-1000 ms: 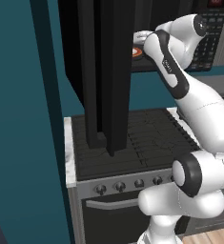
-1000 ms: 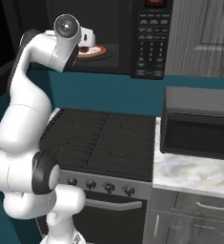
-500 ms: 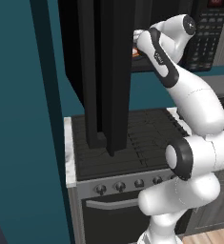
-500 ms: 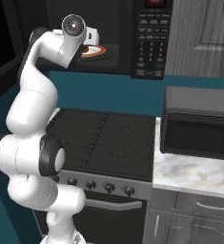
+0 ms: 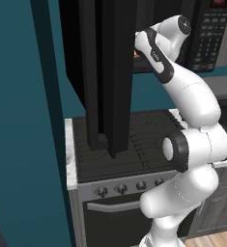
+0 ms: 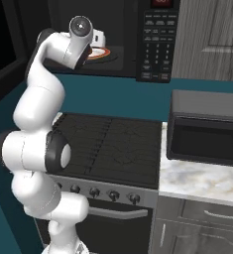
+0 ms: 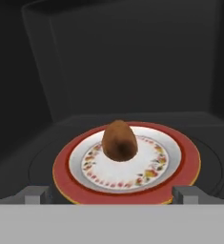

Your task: Retrieve the reheated potato from the microwave, then place the potato, cheese, and condiment on the cutting board.

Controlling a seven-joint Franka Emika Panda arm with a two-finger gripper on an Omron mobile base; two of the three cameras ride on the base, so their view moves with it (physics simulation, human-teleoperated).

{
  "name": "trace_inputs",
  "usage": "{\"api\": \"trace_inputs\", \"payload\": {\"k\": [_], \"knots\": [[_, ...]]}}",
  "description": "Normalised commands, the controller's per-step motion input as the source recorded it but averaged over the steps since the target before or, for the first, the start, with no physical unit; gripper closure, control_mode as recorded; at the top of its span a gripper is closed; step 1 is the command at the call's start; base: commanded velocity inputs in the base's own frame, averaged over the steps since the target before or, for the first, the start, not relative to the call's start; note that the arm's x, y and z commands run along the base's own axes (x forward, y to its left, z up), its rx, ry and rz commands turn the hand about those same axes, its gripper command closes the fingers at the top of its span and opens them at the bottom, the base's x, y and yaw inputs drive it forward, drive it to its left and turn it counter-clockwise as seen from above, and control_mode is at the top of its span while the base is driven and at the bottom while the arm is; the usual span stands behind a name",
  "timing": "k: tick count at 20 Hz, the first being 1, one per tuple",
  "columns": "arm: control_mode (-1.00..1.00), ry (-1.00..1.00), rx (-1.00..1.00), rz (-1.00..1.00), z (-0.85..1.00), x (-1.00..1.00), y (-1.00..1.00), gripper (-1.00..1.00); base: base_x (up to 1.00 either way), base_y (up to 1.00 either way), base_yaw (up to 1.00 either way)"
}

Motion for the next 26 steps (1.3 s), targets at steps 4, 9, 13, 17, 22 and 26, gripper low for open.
{"api": "trace_inputs", "payload": {"k": [4, 9, 13, 17, 22, 26], "knots": [[-1.0, 0.0, -0.02, 0.0, -0.06, 0.37, 0.0, -1.0, 0.0, 0.0, 0.0], [-1.0, 0.0, 0.0, 0.0, -0.04, 0.38, 0.08, -1.0, 0.0, 0.0, 0.0], [-1.0, 0.0, 0.0, 0.0, 0.0, 0.23, 0.15, -1.0, 0.0, 0.0, 0.0], [-1.0, 0.03, -0.02, 0.0, 0.0, 0.1, 0.17, -1.0, 0.0, 0.0, 0.0], [-1.0, 0.01, -0.03, 0.0, -0.01, 0.15, 0.13, -1.0, 0.0, 0.0, 0.0], [-1.0, 0.07, -0.02, 0.0, -0.05, 0.24, 0.0, -1.0, 0.0, 0.0, 0.0]]}}
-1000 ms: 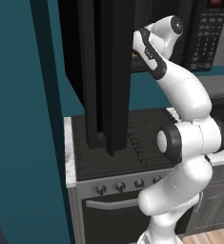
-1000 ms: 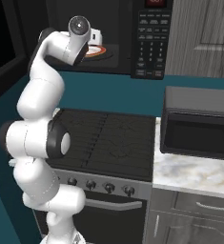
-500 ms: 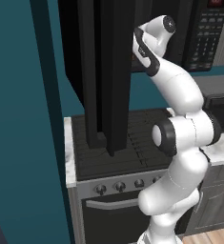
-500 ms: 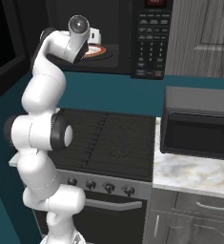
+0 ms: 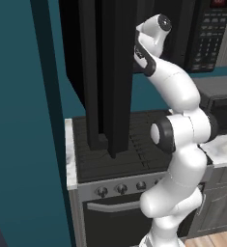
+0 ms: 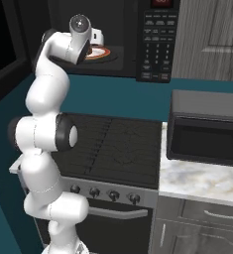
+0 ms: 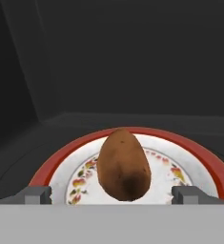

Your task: Retrieve the reheated potato from the microwave, then place the potato, cheese, and condiment on the cutting board.

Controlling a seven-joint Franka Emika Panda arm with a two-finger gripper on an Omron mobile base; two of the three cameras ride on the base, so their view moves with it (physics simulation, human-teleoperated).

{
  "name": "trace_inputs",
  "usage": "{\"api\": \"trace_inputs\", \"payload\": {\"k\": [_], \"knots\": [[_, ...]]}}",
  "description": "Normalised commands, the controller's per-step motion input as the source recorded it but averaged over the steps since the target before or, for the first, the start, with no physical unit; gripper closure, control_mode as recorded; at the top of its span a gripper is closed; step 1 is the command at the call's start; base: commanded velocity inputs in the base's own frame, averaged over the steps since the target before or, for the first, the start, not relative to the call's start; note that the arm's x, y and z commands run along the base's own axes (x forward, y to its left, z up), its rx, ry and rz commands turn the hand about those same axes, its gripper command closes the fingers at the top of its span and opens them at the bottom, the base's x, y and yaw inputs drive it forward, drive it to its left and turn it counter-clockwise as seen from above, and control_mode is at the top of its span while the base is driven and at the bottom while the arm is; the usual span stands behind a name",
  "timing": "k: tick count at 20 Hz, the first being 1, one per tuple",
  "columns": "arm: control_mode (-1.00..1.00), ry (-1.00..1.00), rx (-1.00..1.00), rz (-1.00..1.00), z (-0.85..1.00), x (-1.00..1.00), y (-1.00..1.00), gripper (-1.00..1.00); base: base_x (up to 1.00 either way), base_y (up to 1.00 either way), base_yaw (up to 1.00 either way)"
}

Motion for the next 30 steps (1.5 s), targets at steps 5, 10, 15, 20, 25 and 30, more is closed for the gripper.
{"api": "trace_inputs", "payload": {"k": [5, 10, 15, 20, 25, 30], "knots": [[-1.0, 0.08, 0.0, 0.0, -0.09, 0.24, 0.0, -1.0, 0.0, 0.0, 0.0], [-1.0, 0.05, 0.0, -0.01, -0.03, 0.27, 0.0, -1.0, 0.0, 0.0, 0.0], [-1.0, 0.04, 0.0, 0.0, -0.03, 0.13, 0.0, -1.0, 0.0, 0.0, 0.0], [-1.0, 0.02, 0.0, 0.0, -0.02, 0.04, 0.0, -1.0, 0.0, 0.0, 0.0], [-1.0, 0.0, 0.0, 0.0, -0.03, 0.02, 0.02, -1.0, 0.0, 0.0, 0.0], [-1.0, 0.02, 0.0, 0.0, -0.15, 0.04, 0.08, -1.0, 0.0, 0.0, 0.0]]}}
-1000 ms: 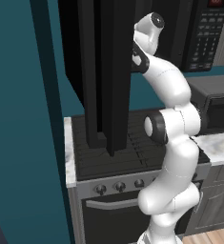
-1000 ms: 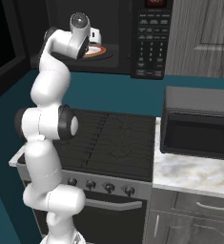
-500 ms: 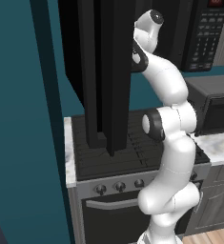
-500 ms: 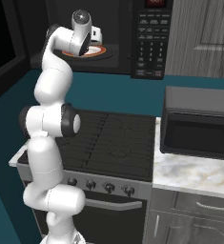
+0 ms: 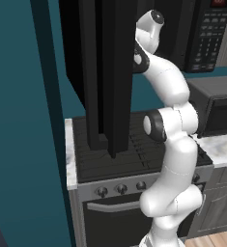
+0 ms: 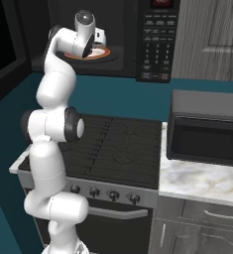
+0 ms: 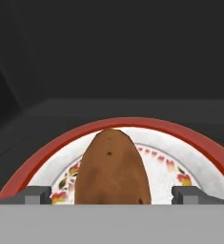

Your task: Retrieve the reheated potato from the microwave, then place the potato, cheese, and condiment on the cutting board.

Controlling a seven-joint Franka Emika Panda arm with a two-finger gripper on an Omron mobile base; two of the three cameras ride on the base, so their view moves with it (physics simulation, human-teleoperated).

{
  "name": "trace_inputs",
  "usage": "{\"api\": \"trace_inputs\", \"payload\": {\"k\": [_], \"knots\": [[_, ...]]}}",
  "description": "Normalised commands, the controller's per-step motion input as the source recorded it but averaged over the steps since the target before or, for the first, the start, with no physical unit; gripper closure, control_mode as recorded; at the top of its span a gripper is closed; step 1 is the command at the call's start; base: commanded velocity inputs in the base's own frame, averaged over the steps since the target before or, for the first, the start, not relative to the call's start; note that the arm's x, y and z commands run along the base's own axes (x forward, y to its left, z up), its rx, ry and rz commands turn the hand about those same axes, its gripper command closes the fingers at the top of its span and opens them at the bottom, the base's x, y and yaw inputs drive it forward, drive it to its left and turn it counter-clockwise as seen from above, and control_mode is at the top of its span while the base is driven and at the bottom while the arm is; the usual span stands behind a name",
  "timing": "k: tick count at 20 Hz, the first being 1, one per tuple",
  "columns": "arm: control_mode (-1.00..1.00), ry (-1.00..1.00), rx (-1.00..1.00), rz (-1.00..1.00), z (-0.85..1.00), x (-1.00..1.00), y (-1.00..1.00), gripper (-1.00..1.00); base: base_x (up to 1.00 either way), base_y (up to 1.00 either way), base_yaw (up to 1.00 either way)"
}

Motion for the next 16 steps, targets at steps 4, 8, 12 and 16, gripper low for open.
{"api": "trace_inputs", "payload": {"k": [4, 8, 12, 16], "knots": [[-1.0, 0.05, 0.0, 0.0, -0.22, 0.14, 0.13, -1.0, 0.0, 0.0, 0.0], [-1.0, 0.03, 0.0, 0.0, -0.12, 0.15, 0.06, -1.0, 0.0, 0.0, 0.0], [-1.0, 0.03, 0.0, 0.0, 0.0, 0.18, 0.0, -1.0, 0.0, 0.0, 0.0], [-1.0, 0.0, 0.0, 0.0, 0.0, 0.17, 0.0, -1.0, 0.0, 0.0, 0.0]]}}
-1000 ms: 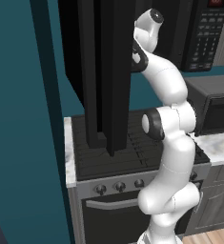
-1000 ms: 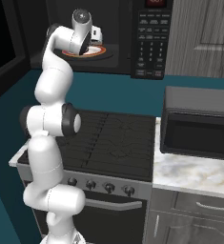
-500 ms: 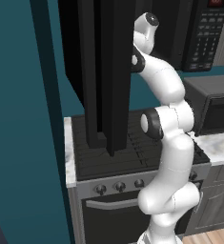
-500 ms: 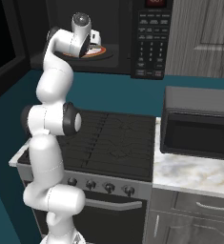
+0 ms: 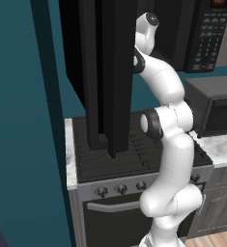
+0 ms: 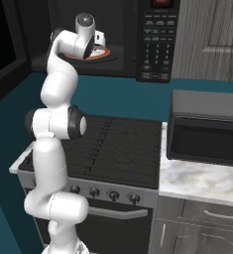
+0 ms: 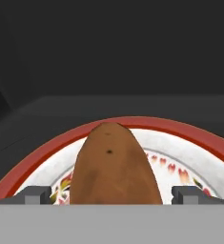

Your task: Retrieve the reheated potato from the microwave, then place the potato, cheese, and condiment on the cutting board.

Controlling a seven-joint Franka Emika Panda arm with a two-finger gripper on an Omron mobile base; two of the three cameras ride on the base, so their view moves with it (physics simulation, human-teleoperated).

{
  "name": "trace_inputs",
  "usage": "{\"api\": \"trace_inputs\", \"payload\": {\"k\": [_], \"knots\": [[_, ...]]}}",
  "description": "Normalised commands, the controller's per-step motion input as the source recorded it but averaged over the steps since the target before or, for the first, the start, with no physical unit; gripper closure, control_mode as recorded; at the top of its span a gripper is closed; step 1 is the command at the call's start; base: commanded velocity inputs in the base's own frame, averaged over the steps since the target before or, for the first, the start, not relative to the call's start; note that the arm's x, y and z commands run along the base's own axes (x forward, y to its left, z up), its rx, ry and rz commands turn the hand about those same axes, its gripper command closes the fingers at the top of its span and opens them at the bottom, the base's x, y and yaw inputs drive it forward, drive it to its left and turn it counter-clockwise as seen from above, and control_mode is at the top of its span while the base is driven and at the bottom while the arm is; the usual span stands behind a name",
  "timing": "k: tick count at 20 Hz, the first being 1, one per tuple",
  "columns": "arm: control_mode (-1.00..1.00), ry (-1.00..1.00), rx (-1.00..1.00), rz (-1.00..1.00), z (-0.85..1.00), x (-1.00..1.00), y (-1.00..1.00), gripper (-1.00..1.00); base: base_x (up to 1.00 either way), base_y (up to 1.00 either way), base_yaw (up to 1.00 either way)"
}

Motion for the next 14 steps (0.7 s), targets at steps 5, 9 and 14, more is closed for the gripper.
{"api": "trace_inputs", "payload": {"k": [5, 9, 14], "knots": [[-1.0, 0.08, 0.0, 0.0, -0.07, 0.1, 0.01, -1.0, 0.0, 0.0, 0.0], [-1.0, 0.18, 0.0, 0.0, -0.18, 0.01, 0.02, -1.0, 0.0, 0.0, 0.0], [-1.0, 0.12, 0.0, 0.0, -0.16, 0.05, 0.04, -1.0, 0.0, 0.0, 0.0]]}}
